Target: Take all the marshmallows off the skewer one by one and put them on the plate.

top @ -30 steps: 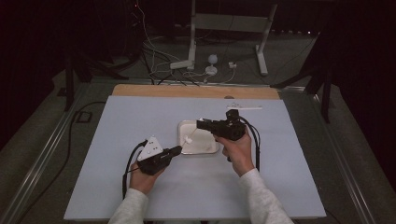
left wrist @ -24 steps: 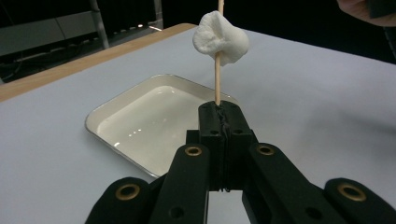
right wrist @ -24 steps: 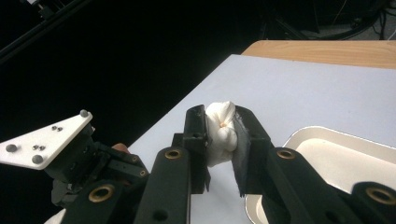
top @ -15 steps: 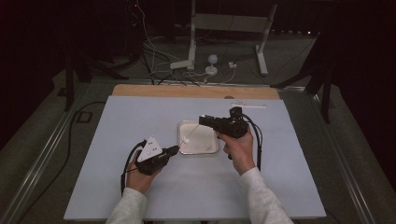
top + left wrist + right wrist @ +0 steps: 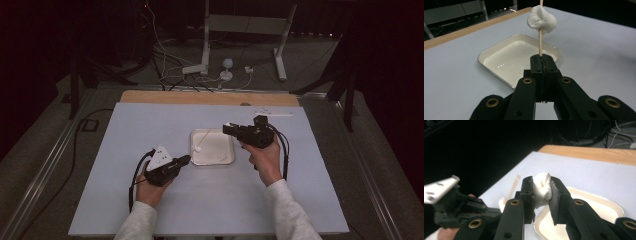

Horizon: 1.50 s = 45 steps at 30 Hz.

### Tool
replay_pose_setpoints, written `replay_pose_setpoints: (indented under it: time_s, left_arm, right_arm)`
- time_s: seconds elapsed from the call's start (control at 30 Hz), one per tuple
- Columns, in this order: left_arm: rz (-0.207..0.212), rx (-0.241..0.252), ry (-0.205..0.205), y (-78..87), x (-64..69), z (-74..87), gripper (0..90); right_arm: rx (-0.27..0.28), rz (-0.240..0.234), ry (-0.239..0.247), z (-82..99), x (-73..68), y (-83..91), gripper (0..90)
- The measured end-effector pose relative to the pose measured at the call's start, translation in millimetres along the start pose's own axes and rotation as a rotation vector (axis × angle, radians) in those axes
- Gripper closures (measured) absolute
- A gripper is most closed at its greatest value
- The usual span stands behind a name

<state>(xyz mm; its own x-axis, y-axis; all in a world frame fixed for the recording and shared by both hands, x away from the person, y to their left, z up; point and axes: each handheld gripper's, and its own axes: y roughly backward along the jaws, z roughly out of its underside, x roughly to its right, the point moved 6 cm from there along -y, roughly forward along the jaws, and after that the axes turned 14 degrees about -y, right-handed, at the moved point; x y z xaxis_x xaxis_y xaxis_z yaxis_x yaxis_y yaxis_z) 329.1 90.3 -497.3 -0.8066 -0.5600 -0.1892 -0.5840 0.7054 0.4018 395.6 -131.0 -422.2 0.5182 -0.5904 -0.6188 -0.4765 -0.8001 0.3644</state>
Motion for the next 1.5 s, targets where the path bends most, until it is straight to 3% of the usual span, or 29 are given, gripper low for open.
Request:
replay_pose_setpoints:
  time_s: [0.3, 0.77, 0.83, 0.93, 1.17, 1.4, 1.5]
  left_arm:
    - [0.001, 0.019, 0.034, 0.1, -1.8, -1.1, 90.0]
    - [0.003, 0.014, 0.058, -2.7, -2.4, 0.2, 90.0]
    - [0.002, 0.012, 0.058, -3.1, -2.4, 0.4, 90.0]
    - [0.000, 0.011, 0.061, -2.9, -2.8, 0.7, 90.0]
    - [-0.005, 0.011, 0.076, -3.1, -4.0, 1.2, 90.0]
    - [-0.004, 0.009, 0.083, -4.3, -3.7, 1.3, 90.0]
    - [-0.001, 0.013, 0.088, -4.4, -3.8, 1.0, 90.0]
  right_arm:
    - [-0.042, 0.079, 0.019, 14.5, 18.2, -12.5, 73.6]
    - [-0.131, 0.258, 0.050, 34.2, 49.2, -41.0, 70.8]
    - [-0.136, 0.280, 0.051, 35.7, 52.5, -45.1, 66.6]
    - [-0.117, 0.306, 0.035, 35.2, 55.3, -47.6, 49.9]
    - [-0.105, 0.219, 0.007, 32.8, 44.6, -40.9, 31.6]
    - [-0.095, 0.113, -0.008, 30.4, 27.0, -33.2, 24.8]
    - [-0.091, 0.090, -0.006, 30.4, 21.2, -31.8, 22.1]
